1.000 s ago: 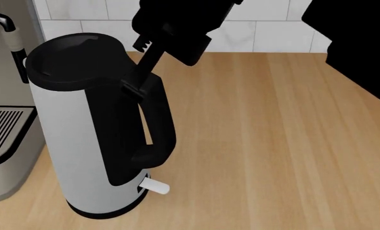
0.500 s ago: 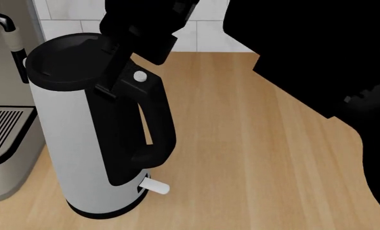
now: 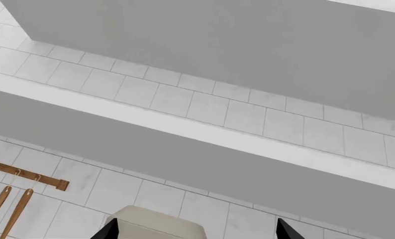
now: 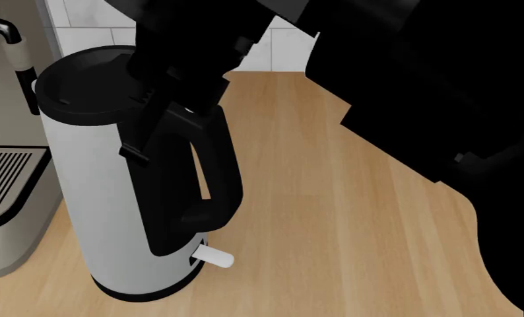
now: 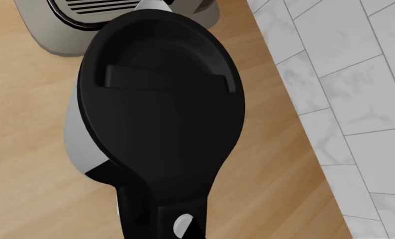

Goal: Press the button to open the lid of the electric kettle.

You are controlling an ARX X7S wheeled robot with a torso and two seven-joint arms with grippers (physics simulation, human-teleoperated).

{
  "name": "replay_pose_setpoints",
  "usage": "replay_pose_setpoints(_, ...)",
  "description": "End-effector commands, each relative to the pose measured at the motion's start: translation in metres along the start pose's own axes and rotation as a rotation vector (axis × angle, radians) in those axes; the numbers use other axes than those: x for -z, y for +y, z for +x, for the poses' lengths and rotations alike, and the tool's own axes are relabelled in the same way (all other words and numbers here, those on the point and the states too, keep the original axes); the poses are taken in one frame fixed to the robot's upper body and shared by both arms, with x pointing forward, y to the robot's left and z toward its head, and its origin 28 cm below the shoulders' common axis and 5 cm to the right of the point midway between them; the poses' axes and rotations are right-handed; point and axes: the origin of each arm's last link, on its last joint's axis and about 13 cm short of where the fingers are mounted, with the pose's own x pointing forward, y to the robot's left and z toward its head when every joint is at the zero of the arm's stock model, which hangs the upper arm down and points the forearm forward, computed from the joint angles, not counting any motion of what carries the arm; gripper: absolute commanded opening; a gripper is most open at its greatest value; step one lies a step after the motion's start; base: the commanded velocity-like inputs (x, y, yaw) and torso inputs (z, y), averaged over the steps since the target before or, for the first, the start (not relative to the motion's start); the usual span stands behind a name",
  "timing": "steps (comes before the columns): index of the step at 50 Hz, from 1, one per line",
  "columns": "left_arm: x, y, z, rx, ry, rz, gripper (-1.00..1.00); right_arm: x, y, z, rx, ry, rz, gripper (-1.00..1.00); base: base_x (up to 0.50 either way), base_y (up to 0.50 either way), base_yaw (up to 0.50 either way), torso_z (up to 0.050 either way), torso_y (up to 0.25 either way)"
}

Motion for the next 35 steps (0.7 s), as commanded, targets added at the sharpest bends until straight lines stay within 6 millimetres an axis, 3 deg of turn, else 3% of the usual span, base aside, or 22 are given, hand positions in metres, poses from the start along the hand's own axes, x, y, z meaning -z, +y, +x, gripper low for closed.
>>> replay_pose_setpoints(1,0.0,0.0,0.0,0.002,-0.001,-0.001,1.0,0.005,0.002,0.009,-0.012,0.005,0.012,-1.0,0.0,0.0,0.0,0.0,0.0)
replay_pose_setpoints(35,0.001,-0.001,-0.001,0.012,0.001,0.001,1.0,0.013,0.002,0.023,-0.025,0.063,0.027,-1.0,0.0,0.0,0.0,0.0,0.0)
